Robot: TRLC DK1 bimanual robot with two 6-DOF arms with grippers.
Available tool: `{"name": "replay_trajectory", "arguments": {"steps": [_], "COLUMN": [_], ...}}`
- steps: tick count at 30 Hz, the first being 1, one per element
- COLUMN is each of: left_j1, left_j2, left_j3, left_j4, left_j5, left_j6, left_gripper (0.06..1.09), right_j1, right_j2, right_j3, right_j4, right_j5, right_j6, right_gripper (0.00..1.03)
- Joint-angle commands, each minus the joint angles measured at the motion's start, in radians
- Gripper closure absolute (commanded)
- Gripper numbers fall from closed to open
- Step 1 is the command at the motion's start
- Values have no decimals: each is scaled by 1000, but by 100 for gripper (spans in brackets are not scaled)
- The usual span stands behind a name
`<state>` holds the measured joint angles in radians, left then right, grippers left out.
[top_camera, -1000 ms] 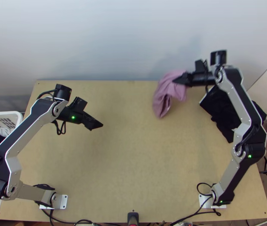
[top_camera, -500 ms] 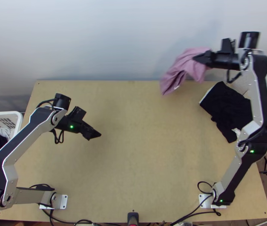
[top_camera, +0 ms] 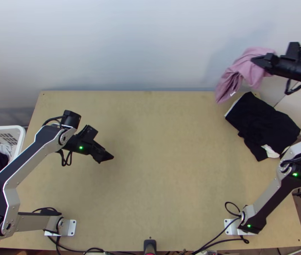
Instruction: Fold the t-shirt
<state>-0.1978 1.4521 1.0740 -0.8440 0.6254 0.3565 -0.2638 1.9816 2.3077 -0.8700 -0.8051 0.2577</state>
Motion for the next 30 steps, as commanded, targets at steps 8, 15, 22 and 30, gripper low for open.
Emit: {"name": "replay_trajectory", "arguments": {"steps": [8, 15, 22, 30], "left_j1": [6, 17, 32, 32], "left_j2": [34, 65, 88, 103], "left_j3": [-20, 7, 23, 38], "left_j4": [-1, -1, -6, -9], "left_j5": [4, 4, 7, 8], "left_j6": [52, 71, 96, 105], "left_gripper": [10, 10, 10, 10], "right_j1": [-129, -170, -213, -222], "right_j2": [-13, -56, -63, -26], "right_j3": [-129, -294, -312, -162], "right_j4": [6, 8, 9, 9], "right_j5": [0, 0, 1, 1], "right_j6": [-51, -117, -156, -175], "right_gripper": [100, 100, 100, 100]}}
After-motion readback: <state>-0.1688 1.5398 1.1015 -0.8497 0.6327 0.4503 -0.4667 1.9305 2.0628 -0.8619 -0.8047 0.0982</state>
